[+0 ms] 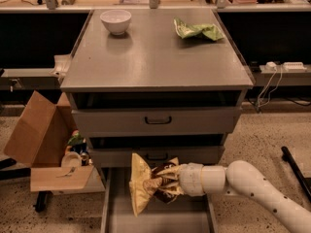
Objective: Pick brown chip bag from bottom drawer and place on counter
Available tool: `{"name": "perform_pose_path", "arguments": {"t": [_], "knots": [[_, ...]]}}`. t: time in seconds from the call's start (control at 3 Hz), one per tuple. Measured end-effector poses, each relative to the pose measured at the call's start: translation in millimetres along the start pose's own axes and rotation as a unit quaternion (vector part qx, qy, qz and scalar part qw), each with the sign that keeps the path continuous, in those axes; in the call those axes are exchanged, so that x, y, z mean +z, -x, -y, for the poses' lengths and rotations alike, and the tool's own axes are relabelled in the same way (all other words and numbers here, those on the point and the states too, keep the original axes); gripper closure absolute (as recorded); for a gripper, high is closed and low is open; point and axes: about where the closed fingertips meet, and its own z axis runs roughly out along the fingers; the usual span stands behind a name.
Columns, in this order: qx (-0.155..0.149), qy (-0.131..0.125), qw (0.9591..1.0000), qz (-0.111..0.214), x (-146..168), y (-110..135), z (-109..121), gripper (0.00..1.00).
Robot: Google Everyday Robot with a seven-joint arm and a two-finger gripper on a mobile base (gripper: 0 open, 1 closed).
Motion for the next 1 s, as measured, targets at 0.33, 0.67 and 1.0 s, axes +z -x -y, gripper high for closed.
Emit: {"name": "perform_pose_path", "arguments": {"t": [0.33, 0.67, 1.0], "knots": [[0.000, 0.000, 1.0000, 0.000, 0, 0, 0, 1.00], [-0.021, 0.003, 0.9998, 0.001, -21, 13, 42, 1.00], [-0.069, 0.001, 0.9976, -0.014, -56, 39, 108, 1.00]]}}
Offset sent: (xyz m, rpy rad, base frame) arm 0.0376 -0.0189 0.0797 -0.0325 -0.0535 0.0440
